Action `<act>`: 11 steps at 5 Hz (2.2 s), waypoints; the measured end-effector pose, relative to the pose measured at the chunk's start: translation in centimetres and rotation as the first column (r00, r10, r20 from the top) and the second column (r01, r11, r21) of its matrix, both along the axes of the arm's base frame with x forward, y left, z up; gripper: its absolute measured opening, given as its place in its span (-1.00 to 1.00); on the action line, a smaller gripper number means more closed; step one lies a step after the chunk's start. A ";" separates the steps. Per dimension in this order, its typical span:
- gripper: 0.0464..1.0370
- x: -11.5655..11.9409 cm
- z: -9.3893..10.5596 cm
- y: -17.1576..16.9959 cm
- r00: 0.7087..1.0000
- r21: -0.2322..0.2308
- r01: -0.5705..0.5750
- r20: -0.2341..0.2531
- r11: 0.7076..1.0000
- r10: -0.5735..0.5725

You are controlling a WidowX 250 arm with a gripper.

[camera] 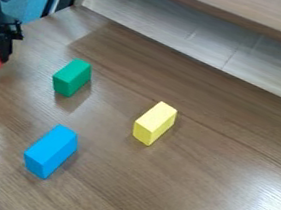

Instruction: Move the red block to the left side of the table

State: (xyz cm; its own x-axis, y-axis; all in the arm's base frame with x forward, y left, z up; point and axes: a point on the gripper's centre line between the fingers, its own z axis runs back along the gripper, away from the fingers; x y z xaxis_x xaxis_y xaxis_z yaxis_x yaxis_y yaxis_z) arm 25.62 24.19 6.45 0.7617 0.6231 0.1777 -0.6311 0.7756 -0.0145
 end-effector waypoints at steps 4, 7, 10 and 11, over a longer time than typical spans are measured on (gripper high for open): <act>0.08 3.9 -0.5 -2.6 0.998 -0.023 0.057 0.027 0.998 -0.057; 0.08 7.2 -1.1 -1.9 0.998 -0.010 0.053 0.022 0.999 -0.053; 0.77 7.3 -1.5 -1.4 0.999 0.012 0.035 0.001 0.999 -0.035; 0.93 7.3 -1.6 -1.4 0.999 0.012 0.045 -0.003 0.999 -0.045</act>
